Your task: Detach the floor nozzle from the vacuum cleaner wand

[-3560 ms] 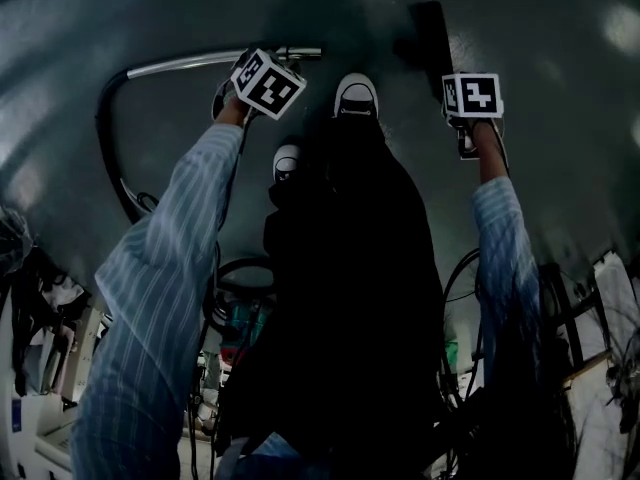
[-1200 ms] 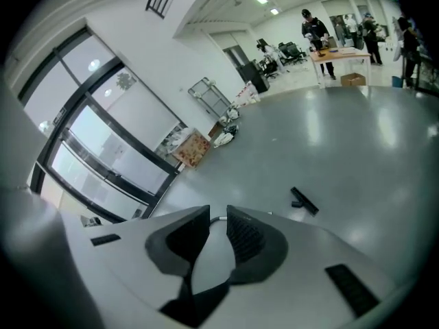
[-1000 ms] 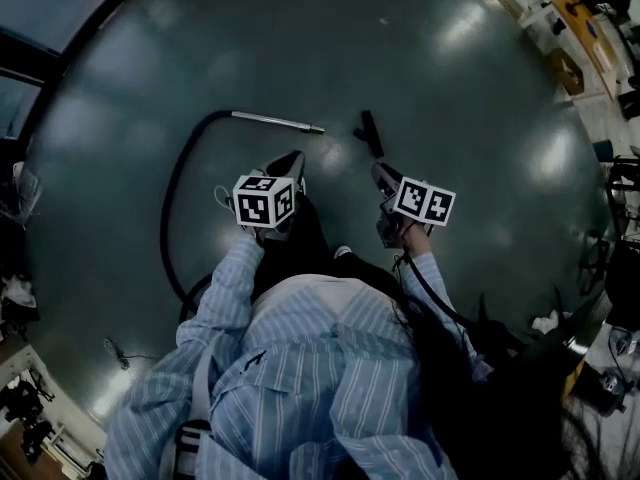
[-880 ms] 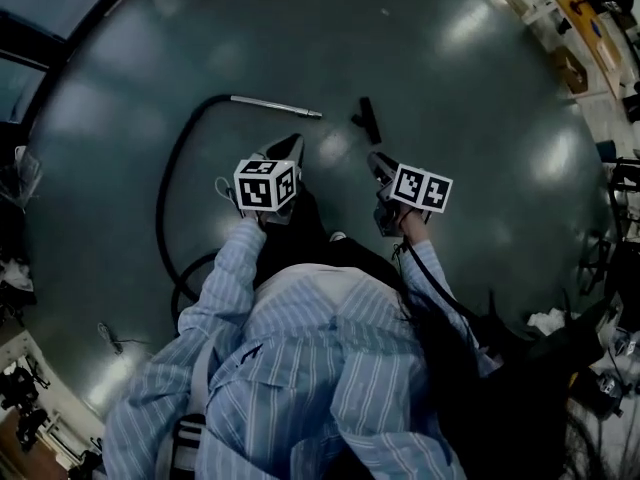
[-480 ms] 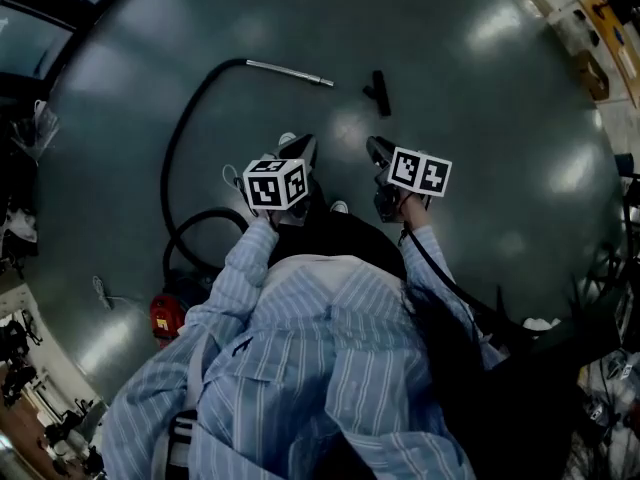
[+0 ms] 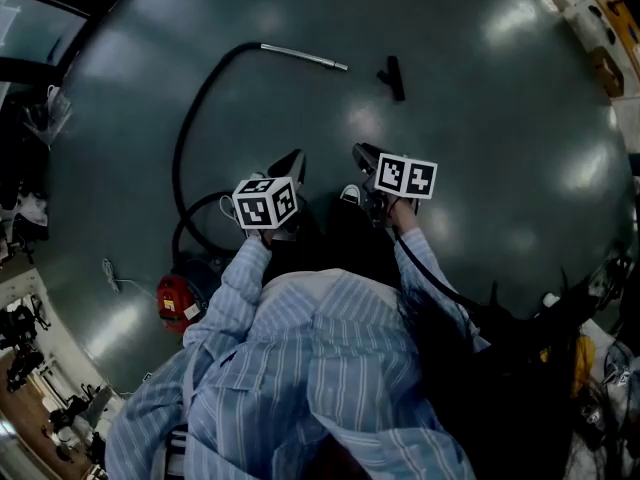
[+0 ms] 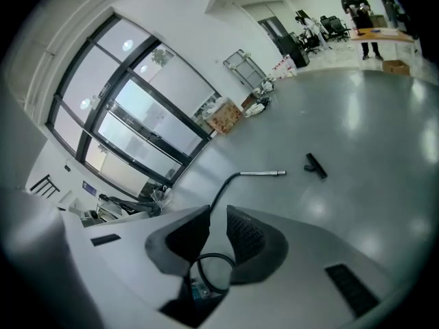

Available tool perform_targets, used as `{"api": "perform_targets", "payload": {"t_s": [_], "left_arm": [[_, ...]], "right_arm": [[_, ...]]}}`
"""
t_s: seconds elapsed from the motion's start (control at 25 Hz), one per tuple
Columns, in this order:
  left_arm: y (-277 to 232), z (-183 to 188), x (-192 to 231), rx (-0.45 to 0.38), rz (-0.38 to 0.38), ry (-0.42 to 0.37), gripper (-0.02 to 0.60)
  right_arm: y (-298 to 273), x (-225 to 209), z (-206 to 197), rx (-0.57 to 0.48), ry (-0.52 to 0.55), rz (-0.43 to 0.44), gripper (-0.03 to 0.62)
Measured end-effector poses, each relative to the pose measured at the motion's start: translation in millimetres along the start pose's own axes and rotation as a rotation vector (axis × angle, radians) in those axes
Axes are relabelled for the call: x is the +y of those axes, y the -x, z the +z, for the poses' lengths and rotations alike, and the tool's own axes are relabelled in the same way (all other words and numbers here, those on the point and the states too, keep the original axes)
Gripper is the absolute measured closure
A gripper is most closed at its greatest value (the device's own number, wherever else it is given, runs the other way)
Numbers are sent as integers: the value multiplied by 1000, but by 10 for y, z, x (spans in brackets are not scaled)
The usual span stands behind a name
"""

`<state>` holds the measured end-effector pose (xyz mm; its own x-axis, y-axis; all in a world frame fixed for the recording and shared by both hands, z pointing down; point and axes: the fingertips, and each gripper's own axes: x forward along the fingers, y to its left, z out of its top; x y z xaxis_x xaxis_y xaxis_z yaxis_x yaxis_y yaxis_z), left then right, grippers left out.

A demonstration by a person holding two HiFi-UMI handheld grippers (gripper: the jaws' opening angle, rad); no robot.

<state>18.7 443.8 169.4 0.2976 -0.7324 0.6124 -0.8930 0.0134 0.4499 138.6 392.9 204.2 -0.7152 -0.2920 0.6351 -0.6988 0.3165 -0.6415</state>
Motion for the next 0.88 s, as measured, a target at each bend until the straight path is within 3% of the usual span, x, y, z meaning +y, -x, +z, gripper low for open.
{"api": "perform_targets", "payload": {"t_s": [0.24, 0.52, 0.76, 0.88], "left_arm": [[331, -332, 216, 40, 20, -26, 569], [1052, -588, 404, -25, -29, -46, 569], [1579, -841, 635, -68, -96, 34, 569], [1700, -965, 644, -54, -136, 19, 569]], "right_arm": [[-117, 204, -382, 22, 7, -10, 514], [-54, 787, -1024, -12, 49, -10, 514], [72, 1210, -1663, -53, 53, -25, 514], [171, 1312, -1911, -74, 53, -50, 514]]}}
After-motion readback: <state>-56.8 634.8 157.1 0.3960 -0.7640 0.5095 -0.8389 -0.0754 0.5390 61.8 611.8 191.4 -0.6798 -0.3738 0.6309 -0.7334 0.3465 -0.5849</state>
